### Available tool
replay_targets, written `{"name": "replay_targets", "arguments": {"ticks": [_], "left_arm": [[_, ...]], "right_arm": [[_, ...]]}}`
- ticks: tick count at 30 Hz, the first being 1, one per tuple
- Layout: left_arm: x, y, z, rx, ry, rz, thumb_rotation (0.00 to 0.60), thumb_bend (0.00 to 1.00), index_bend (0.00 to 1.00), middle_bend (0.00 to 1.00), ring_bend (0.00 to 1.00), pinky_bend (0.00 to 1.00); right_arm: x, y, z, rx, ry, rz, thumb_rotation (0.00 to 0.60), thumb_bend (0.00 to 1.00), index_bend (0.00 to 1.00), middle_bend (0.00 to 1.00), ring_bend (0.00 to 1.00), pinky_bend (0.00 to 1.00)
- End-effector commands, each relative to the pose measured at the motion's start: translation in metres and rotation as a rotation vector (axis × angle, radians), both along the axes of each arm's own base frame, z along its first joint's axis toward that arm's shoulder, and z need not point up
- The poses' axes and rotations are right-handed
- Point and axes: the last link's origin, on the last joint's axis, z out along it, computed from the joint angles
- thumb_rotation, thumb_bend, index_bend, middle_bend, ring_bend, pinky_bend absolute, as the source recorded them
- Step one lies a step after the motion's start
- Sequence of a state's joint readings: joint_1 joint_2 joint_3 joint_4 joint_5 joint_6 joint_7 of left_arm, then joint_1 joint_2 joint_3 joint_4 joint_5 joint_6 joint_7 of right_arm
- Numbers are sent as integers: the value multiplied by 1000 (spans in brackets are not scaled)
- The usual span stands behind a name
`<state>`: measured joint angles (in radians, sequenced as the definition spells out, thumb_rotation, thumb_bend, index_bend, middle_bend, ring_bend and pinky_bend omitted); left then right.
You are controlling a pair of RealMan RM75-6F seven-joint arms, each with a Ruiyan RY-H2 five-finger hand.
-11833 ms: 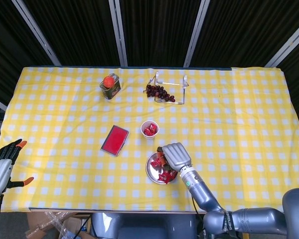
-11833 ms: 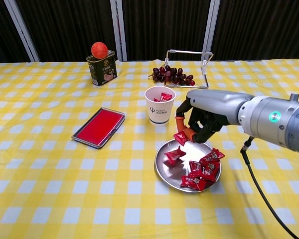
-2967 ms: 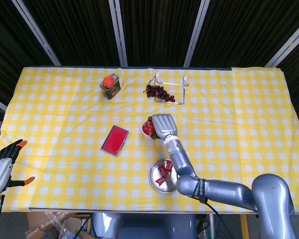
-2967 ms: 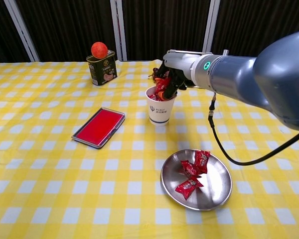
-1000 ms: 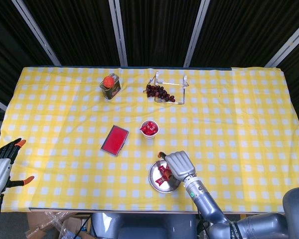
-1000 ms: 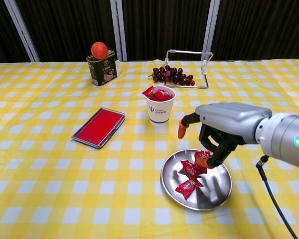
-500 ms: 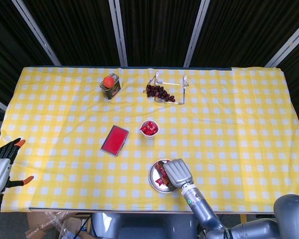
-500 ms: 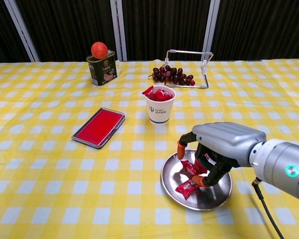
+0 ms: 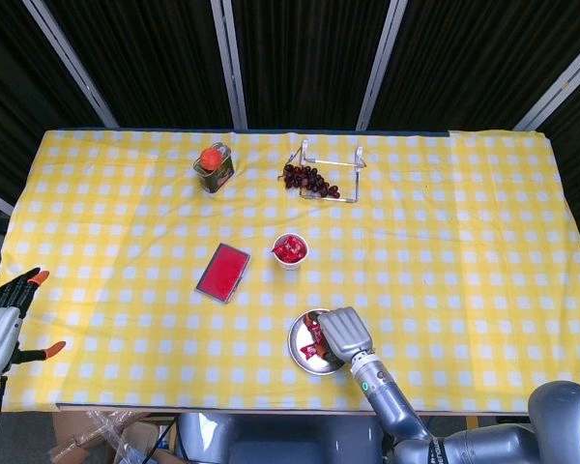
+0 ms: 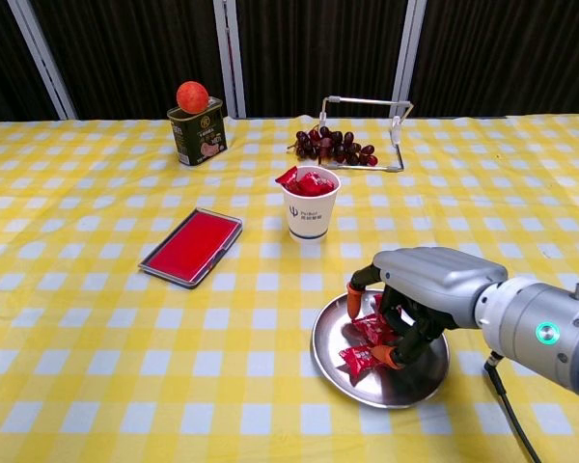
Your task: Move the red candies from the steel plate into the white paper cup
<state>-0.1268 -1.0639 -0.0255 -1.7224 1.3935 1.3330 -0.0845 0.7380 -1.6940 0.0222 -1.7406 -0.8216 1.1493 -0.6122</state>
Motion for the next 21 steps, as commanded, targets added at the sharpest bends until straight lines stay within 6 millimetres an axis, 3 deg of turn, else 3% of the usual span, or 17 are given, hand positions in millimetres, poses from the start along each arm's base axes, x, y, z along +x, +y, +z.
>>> {"name": "replay_targets", "arguments": {"ticks": [1, 9, 21], "left_arm": [[0, 0, 0, 0, 0, 0, 600, 44, 0, 0, 0, 0], [0, 0, 0, -1, -1, 1, 600, 44, 0, 0, 0, 0], [0, 0, 0, -1, -3, -2, 600, 44, 0, 0, 0, 0]], "right_arm": [[-3, -2, -3, 2, -2, -16, 600, 389, 449, 804, 830, 923], [-5, -4, -6, 11, -15, -31, 600, 559, 529, 804, 829, 923], [-1, -1, 1, 12, -39, -16, 600, 610, 537, 804, 829, 923]]}}
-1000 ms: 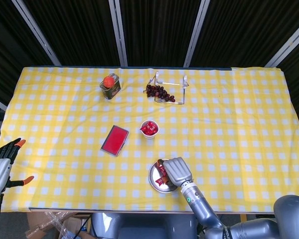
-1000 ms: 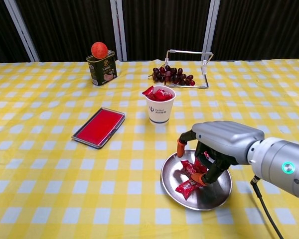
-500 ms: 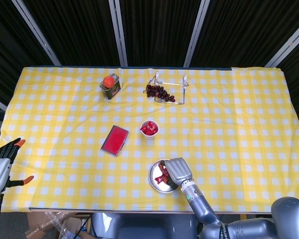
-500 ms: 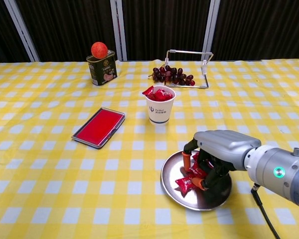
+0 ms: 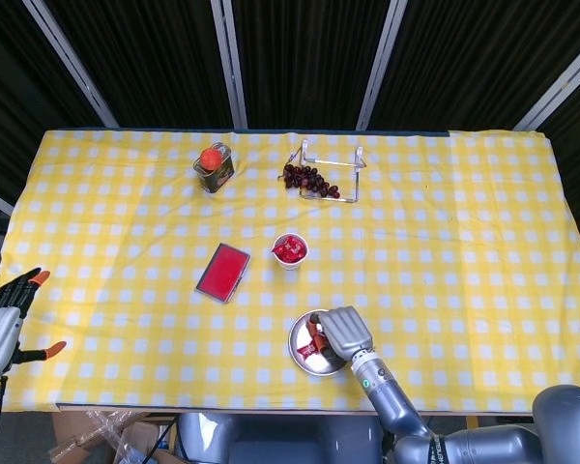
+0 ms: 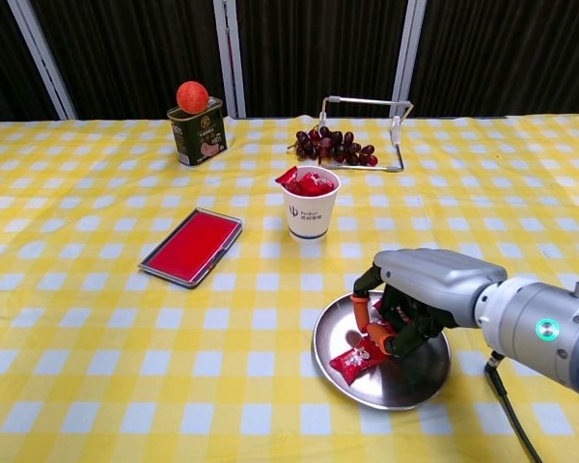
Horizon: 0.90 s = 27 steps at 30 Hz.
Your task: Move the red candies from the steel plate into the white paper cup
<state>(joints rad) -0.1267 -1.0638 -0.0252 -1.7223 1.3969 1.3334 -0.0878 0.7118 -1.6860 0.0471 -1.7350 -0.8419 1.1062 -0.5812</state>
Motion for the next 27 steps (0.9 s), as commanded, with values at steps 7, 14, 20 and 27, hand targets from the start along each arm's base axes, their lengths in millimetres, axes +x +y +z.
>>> {"name": "replay_targets", "arguments": {"ticks": [7, 14, 20, 27], "left_arm": [[0, 0, 0, 0, -1, -1, 600, 44, 0, 0, 0, 0], [0, 0, 0, 0, -1, -2, 600, 44, 0, 0, 0, 0], [0, 0, 0, 0, -2, -3, 600, 44, 0, 0, 0, 0], [0, -1, 0, 0, -1, -3, 600, 44, 0, 0, 0, 0]], "right_arm": [[4, 1, 8, -11, -16, 13, 600, 649, 549, 804, 830, 923], [2, 2, 10, -9, -10, 11, 600, 724, 558, 804, 830, 923], [3, 3, 11, -6, -14, 13, 600, 737, 562, 804, 830, 923], [4, 4, 13, -7, -19, 17, 600, 748, 562, 804, 830, 923]]}}
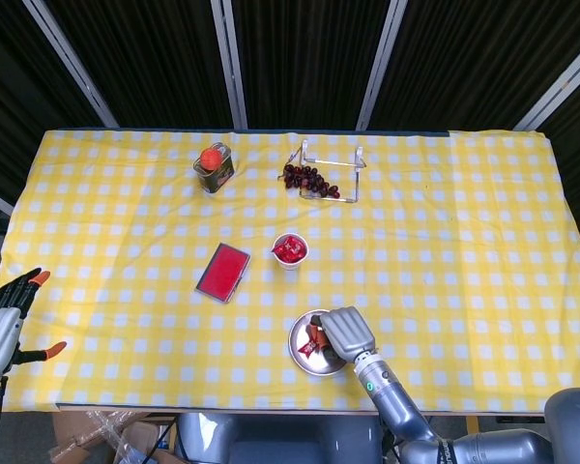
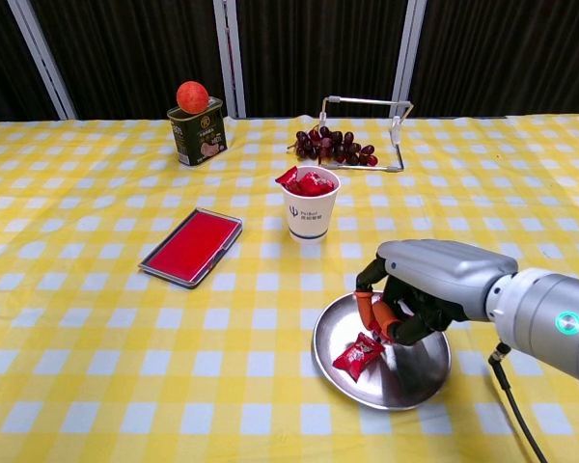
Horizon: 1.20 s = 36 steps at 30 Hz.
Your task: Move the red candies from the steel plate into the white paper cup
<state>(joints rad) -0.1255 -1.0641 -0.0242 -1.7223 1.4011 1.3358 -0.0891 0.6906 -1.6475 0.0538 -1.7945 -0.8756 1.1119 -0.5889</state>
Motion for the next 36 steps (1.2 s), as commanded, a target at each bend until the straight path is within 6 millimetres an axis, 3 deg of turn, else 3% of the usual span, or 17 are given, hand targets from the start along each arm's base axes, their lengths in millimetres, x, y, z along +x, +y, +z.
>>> {"name": "replay_targets", "arguments": {"ticks": [1, 24, 29, 36], "left_arm": [[0, 0, 0, 0, 0, 0, 600, 44, 0, 0, 0, 0], [0, 0, 0, 2, -2, -1, 600, 44, 0, 0, 0, 0], [0, 0, 0, 0, -2, 0, 600, 44, 0, 0, 0, 0], [0, 1, 0, -3, -4, 6, 600, 44, 0, 0, 0, 0]], "right_arm": [[0, 0, 0, -1, -1, 2, 600, 749, 562, 804, 830, 923], [13, -5, 6, -21, 2, 31, 600, 761, 563, 804, 830, 923], [21, -13, 11, -43, 0, 43, 600, 762, 562, 804, 830, 923], [42, -39, 24, -101, -13, 54, 600, 764, 563, 804, 830, 923]]}}
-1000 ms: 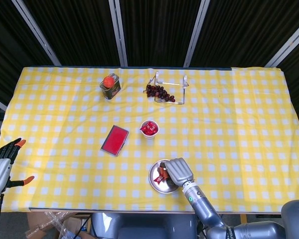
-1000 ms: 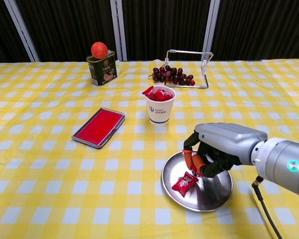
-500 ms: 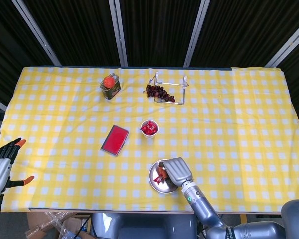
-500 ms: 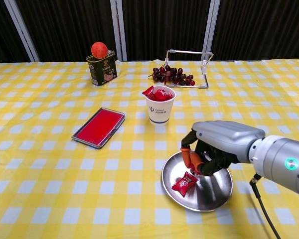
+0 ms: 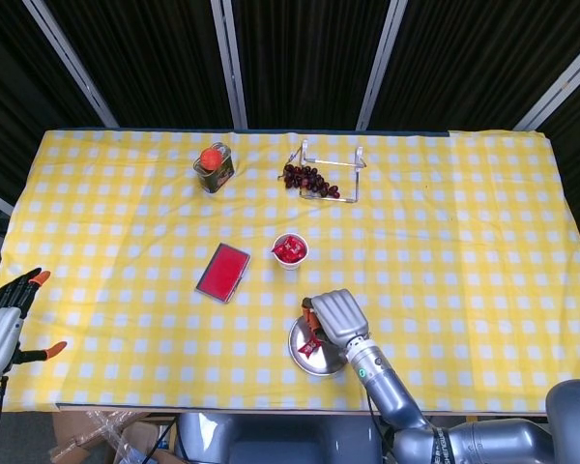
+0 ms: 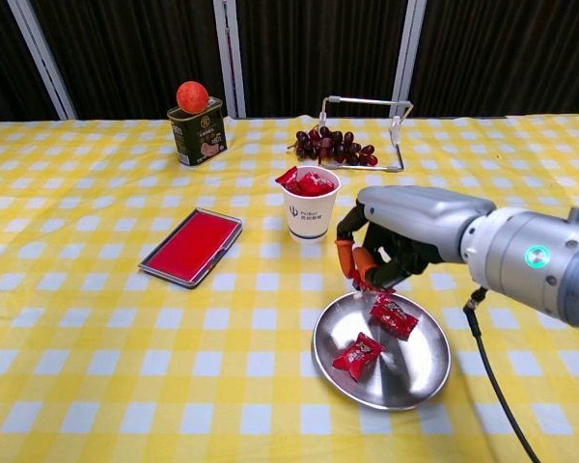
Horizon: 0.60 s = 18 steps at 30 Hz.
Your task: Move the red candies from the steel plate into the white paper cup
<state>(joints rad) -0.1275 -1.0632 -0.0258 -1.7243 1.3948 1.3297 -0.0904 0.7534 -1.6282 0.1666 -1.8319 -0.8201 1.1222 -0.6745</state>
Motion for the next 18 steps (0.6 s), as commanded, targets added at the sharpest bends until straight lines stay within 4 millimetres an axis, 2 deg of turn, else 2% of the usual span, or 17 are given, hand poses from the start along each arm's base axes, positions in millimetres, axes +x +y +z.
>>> {"name": "replay_targets", "arguments": {"ticks": [1, 5, 6, 8, 18], "left_arm": [[0, 0, 0, -1, -1, 2, 600, 44, 0, 0, 0, 0], [0, 1, 0, -3, -2, 6, 600, 44, 0, 0, 0, 0], [-1, 2, 0, -4, -5, 14, 600, 44, 0, 0, 0, 0], [-2, 3, -1, -7, -4, 21, 600, 44, 0, 0, 0, 0], [-2, 5, -2, -21, -4, 38, 600, 44, 0, 0, 0, 0]], "right_arm": [[14, -17, 9, -34, -6, 8, 600, 764, 562, 804, 829, 923], [30, -40, 18, -76, -16, 8, 600, 766, 562, 804, 830, 923], [40, -54, 23, -105, -22, 16, 600, 769, 562, 804, 830, 923], [49, -68, 24, -112, -12, 20, 600, 771, 562, 804, 830, 923], [70, -104, 19, -132, 2, 7, 600, 773, 562, 804, 830, 923]]}}
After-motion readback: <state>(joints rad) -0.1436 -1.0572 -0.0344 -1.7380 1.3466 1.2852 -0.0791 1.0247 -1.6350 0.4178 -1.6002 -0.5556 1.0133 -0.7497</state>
